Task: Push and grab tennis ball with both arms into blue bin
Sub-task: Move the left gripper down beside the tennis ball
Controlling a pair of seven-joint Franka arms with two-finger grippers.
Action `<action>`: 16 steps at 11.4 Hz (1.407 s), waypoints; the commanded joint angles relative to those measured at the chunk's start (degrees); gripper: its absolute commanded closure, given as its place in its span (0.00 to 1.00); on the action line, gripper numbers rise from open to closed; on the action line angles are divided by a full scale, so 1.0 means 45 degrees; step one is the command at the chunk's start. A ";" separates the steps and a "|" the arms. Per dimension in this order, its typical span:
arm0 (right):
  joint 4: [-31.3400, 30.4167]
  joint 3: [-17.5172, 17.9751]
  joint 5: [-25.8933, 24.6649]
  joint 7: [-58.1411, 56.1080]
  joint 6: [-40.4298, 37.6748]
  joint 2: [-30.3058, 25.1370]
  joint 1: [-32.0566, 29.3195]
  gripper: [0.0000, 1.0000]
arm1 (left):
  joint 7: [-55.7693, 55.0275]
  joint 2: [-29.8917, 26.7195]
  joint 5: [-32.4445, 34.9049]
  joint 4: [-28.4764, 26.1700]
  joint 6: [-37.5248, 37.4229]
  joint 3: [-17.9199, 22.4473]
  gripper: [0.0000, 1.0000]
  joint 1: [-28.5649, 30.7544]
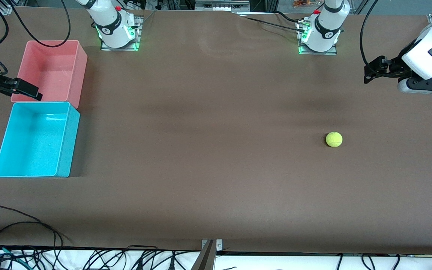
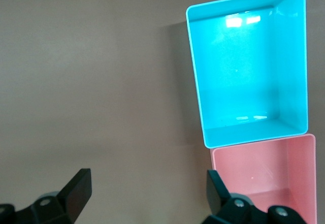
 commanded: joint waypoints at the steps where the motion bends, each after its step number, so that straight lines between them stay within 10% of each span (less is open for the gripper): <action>1: 0.0296 0.0038 -0.0110 -0.0230 -0.0212 0.0077 -0.0036 0.00 | -0.0036 -0.0382 0.0116 -0.2297 0.1917 0.0097 0.00 -0.0034; 9: 0.0296 0.0038 -0.0129 -0.0249 -0.0289 0.0058 -0.0017 0.00 | 0.0334 -0.0461 0.1094 -0.3165 0.2453 0.0273 0.00 -0.0229; 16: 0.0296 0.0058 -0.0110 -0.0151 -0.0368 0.0077 -0.0017 0.00 | 0.0198 0.0278 0.1035 -0.5568 0.6241 0.0702 0.00 -0.0248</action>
